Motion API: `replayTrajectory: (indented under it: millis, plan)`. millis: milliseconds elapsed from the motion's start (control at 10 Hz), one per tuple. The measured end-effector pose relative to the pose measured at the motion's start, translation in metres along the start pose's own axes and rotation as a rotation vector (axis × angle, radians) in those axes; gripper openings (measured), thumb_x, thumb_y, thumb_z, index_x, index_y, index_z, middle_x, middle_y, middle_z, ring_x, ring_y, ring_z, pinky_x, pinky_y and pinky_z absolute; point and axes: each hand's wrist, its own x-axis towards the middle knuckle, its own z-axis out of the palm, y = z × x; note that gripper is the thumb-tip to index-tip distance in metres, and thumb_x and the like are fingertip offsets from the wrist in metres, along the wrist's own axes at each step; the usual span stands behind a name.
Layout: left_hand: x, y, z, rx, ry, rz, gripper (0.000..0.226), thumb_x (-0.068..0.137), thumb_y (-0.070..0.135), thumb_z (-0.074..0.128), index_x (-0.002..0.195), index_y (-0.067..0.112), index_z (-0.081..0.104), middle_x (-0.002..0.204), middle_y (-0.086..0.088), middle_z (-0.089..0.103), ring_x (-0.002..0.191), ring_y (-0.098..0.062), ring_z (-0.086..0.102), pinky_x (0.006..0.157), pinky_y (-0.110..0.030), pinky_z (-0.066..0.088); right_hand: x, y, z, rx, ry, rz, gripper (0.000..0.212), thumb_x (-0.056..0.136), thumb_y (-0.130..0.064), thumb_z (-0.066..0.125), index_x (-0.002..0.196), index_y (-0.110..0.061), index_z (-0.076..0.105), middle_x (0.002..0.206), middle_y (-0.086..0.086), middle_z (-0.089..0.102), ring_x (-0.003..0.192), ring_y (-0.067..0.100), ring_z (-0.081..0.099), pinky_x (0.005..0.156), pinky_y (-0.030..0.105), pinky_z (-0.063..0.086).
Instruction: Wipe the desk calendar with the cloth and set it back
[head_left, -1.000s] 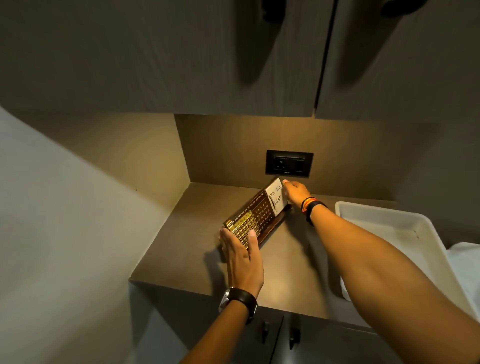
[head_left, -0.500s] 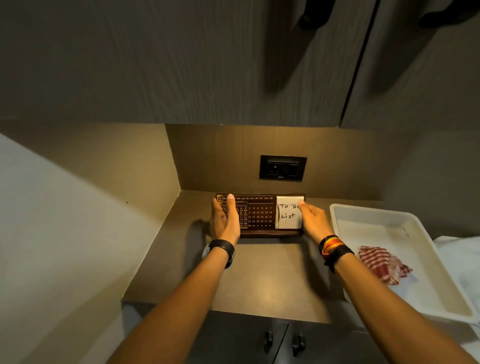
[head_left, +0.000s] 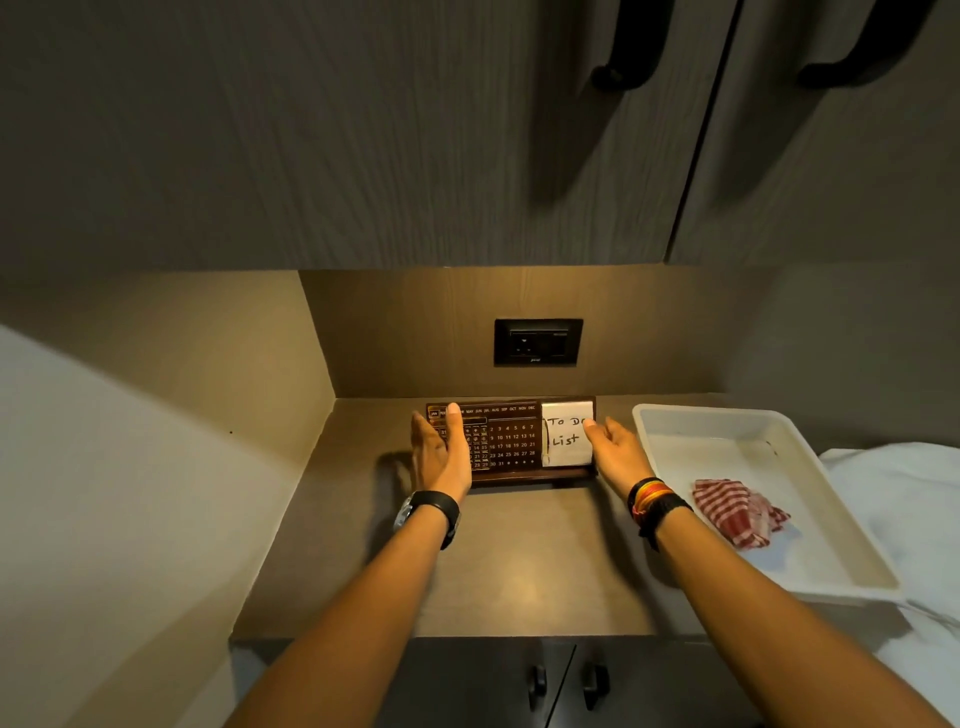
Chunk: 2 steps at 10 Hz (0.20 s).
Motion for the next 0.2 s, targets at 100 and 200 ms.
replayTrajectory:
  millis: [100, 200]
  plan:
    - [-0.025, -0.006, -0.018, 0.083, 0.049, 0.211, 0.079, 0.103, 0.062, 0.027, 0.164, 0.018, 0.001, 0.172, -0.007, 0.011, 0.157, -0.029, 0.018, 0.125, -0.047, 0.021, -0.064, -0.005, -0.008, 0.136, 0.032, -0.108, 0.055, 0.107, -0.036, 0.048, 0.158, -0.017, 0.037, 0.153, 0.006, 0.053, 0.126, 0.014, 0.056, 0.082, 0.011, 0.055]
    - [-0.051, -0.002, -0.033, 0.129, 0.107, 0.388, 0.075, 0.105, 0.056, 0.030, 0.164, 0.016, 0.005, 0.172, -0.007, 0.009, 0.158, -0.025, 0.012, 0.127, -0.043, 0.015, -0.129, -0.001, -0.027, 0.252, 0.044, -0.319, 0.036, 0.102, -0.048, 0.054, 0.136, -0.039, 0.059, 0.133, -0.010, 0.068, 0.120, 0.007, 0.064, 0.076, 0.009, 0.057]
